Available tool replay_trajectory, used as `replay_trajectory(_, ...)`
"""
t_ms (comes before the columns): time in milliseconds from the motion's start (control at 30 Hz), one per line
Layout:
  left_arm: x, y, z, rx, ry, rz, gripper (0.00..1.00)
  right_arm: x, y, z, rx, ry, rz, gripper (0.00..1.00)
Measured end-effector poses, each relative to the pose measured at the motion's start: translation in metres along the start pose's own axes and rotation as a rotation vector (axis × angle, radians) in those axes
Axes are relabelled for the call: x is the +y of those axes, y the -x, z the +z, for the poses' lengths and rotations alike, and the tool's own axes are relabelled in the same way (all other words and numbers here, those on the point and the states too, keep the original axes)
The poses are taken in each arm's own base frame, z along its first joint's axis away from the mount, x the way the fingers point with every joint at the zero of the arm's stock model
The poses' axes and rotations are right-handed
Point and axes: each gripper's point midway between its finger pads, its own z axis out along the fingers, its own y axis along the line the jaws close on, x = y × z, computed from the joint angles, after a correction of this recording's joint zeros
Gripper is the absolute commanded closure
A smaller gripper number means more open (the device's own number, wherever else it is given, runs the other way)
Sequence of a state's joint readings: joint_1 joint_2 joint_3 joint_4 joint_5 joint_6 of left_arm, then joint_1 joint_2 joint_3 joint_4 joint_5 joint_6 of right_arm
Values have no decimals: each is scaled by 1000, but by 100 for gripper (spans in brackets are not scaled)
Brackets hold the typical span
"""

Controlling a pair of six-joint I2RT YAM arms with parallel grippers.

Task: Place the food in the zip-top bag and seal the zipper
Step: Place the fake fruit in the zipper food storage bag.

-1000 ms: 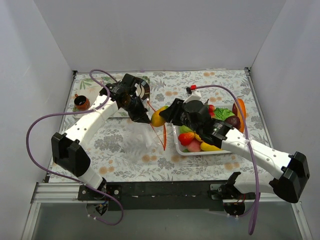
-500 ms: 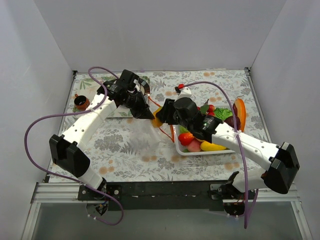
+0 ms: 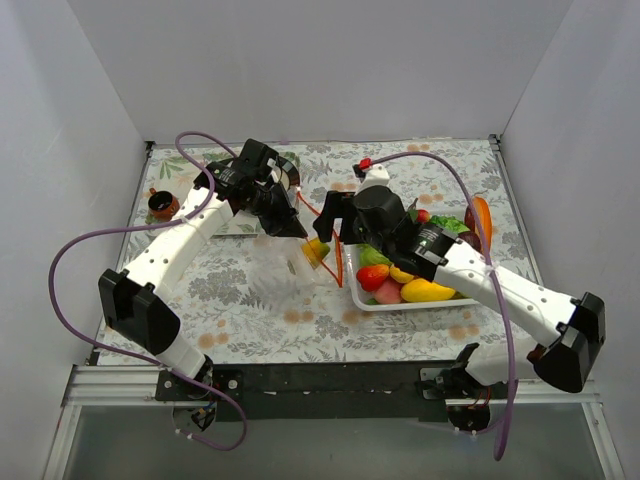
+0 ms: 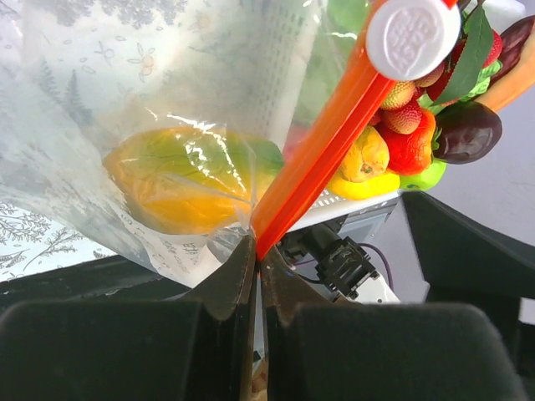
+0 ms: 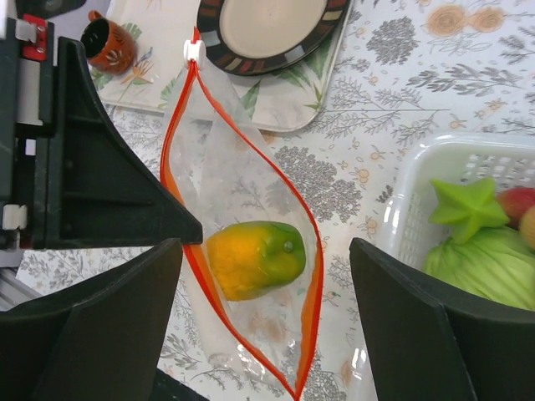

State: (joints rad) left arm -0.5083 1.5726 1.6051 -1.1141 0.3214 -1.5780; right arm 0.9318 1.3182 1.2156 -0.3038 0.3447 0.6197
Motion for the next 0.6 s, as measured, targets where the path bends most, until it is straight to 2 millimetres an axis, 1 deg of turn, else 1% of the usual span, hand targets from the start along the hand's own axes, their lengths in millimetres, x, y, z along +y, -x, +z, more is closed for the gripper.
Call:
replay_trajectory(100, -3, 0, 0, 5, -15, 6, 100, -6, 14, -20, -27, -27, -4, 11)
replay_trajectory(200, -9, 0, 0, 5, -43, 19, 100, -14, 34, -45, -76, -60, 0, 9)
replay_trajectory(267, -11, 1, 0, 6, -56, 29, 100, -21, 47, -60, -105, -76, 2, 11)
replay_trajectory(333, -12, 1, 1, 8, -64, 34, 100, -29, 51, -66, -106, -82, 2, 17)
replay_trajectory(367, -11, 0, 2, 10, -64, 35, 100, -31, 49, -65, -99, -79, -4, 20)
replay_trajectory(400, -11, 0, 3, 11, -62, 35, 100, -33, 47, -62, -91, -75, -5, 25)
replay_trajectory(433, -10, 0, 4, 13, -60, 35, 100, -35, 40, -57, -73, -70, -9, 27)
replay_trajectory(600, -9, 0, 4, 13, -60, 42, 100, -43, -13, -23, 96, -66, -47, 33)
